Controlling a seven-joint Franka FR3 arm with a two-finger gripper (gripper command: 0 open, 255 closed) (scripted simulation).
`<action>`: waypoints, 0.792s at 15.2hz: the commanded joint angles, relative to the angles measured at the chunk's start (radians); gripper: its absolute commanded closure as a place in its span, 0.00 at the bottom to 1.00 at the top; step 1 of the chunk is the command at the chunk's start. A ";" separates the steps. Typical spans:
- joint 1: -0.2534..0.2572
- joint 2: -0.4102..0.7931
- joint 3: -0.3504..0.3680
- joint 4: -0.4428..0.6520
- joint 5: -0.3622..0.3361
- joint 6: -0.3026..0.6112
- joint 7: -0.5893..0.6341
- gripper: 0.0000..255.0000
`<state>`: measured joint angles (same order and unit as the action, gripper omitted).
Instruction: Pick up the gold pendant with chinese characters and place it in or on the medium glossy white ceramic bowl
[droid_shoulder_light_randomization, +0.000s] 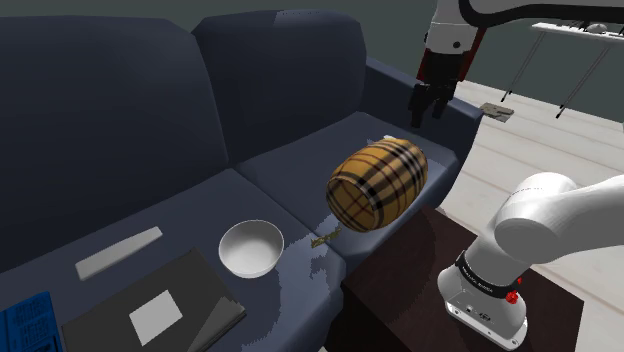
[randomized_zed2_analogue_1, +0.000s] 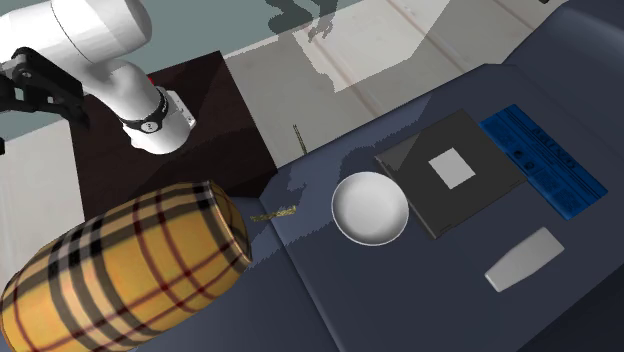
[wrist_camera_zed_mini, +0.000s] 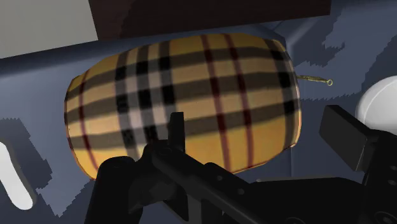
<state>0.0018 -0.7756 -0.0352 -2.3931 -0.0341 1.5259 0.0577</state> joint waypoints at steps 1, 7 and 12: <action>0.000 0.000 0.000 0.000 0.000 0.000 0.000 0.00; 0.022 0.052 0.122 -0.104 0.071 0.132 0.177 0.00; 0.041 0.148 0.226 -0.151 0.124 0.256 0.322 0.00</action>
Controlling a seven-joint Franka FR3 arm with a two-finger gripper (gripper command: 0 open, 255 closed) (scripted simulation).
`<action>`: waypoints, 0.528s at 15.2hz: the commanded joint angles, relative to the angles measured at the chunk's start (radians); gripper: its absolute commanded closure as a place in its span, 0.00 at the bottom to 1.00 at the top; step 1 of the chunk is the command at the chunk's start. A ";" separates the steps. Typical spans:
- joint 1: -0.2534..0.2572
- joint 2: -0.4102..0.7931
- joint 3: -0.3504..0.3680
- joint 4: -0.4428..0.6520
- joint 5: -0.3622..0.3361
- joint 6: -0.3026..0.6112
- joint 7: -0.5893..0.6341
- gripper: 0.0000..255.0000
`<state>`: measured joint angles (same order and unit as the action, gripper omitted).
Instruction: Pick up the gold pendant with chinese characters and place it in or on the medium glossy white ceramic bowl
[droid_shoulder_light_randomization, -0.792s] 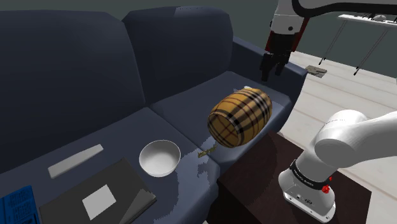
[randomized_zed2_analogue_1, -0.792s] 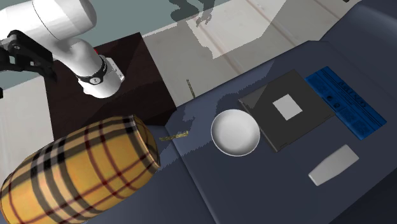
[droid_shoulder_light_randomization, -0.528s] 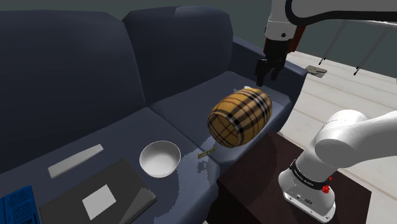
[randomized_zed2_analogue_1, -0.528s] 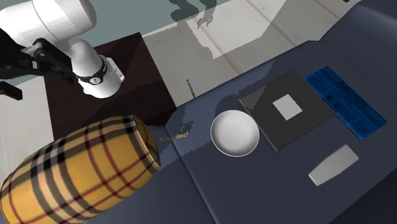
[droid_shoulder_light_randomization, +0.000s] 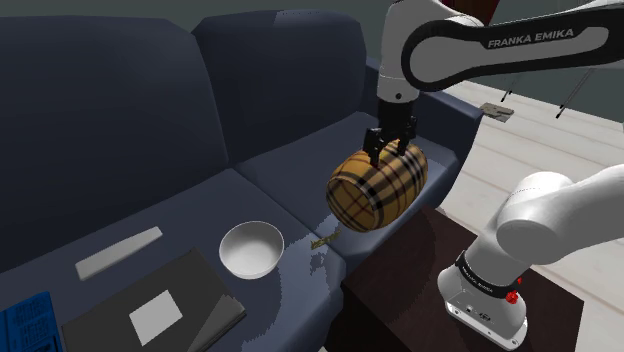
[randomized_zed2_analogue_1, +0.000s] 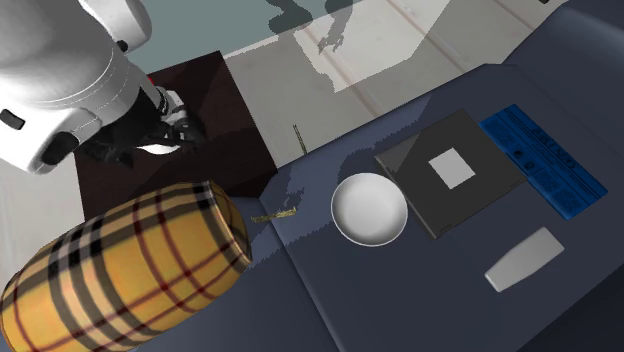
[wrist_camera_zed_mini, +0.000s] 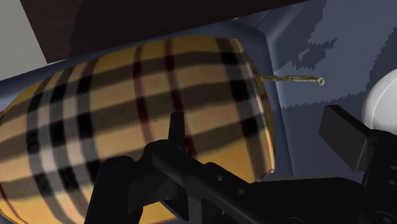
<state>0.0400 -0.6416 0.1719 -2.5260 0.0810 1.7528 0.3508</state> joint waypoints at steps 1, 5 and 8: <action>0.006 0.039 0.039 -0.023 0.018 0.055 0.058 0.00; 0.014 0.158 0.119 -0.026 0.043 0.161 0.176 0.00; 0.014 0.264 0.178 -0.012 0.047 0.239 0.268 0.00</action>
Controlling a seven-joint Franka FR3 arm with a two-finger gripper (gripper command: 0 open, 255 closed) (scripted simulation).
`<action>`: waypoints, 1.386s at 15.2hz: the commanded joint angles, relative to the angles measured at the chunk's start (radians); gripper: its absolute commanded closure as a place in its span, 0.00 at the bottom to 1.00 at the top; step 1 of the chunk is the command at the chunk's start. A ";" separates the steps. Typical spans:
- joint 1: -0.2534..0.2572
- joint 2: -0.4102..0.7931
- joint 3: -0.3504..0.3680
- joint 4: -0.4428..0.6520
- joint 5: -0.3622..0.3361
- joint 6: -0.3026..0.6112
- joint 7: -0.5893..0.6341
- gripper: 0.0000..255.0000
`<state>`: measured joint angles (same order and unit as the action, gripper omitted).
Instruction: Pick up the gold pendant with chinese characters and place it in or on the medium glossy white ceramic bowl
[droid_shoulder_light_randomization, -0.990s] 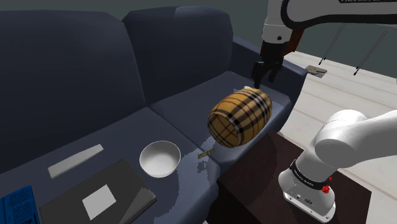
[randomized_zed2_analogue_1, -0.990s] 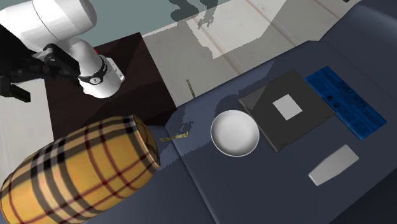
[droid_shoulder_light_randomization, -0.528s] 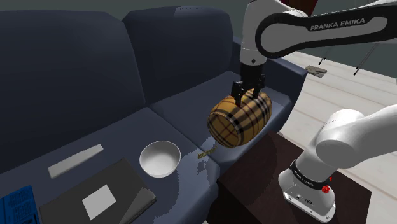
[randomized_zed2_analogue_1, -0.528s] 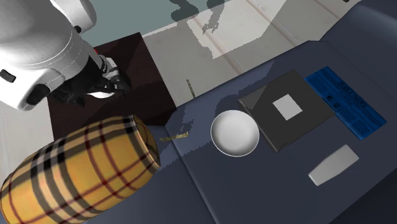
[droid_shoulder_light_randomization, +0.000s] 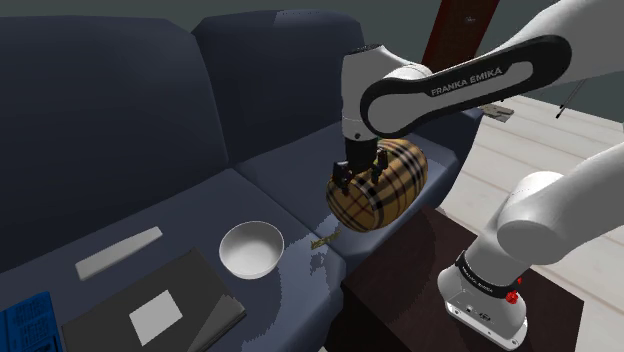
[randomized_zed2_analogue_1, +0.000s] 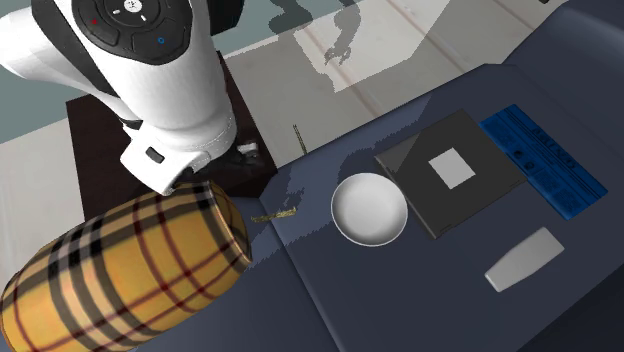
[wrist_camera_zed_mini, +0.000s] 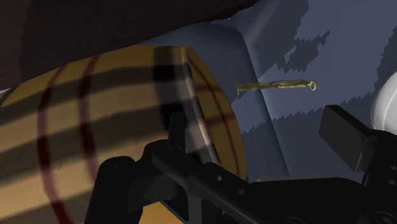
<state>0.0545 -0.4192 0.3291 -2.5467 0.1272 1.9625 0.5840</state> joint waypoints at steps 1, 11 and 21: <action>-0.001 0.080 0.039 0.016 -0.002 0.055 0.067 0.00; 0.010 0.525 0.149 0.176 -0.161 0.258 0.434 0.00; 0.062 0.737 0.115 0.233 -0.277 0.371 0.583 0.00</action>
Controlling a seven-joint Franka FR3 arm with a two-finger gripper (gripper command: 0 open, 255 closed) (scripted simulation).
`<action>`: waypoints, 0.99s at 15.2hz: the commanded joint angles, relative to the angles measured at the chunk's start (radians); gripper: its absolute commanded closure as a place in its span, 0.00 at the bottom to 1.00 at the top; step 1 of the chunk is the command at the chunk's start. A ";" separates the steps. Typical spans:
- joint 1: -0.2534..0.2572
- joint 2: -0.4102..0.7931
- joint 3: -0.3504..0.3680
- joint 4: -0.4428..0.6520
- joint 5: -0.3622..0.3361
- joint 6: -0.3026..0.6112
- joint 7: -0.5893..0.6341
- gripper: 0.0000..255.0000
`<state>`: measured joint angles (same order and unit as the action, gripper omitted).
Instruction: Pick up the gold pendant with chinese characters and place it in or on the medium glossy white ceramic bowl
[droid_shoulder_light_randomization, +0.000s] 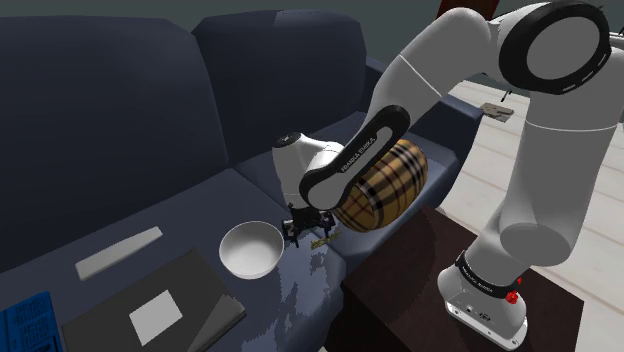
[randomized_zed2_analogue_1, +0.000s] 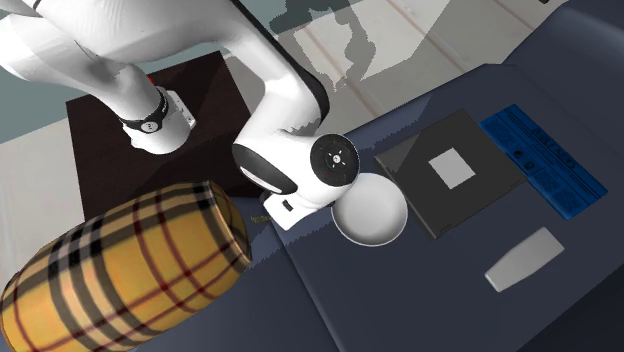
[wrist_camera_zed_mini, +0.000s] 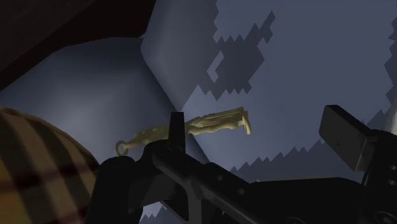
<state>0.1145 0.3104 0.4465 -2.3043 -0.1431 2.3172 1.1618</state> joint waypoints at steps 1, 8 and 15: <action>0.005 0.023 -0.008 -0.016 -0.017 0.036 0.012 0.00; 0.005 0.023 -0.008 -0.016 -0.017 0.036 0.012 0.00; 0.005 0.023 -0.008 -0.016 -0.017 0.036 0.012 1.00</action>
<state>0.1198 0.3331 0.4381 -2.3198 -0.1598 2.3535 1.1738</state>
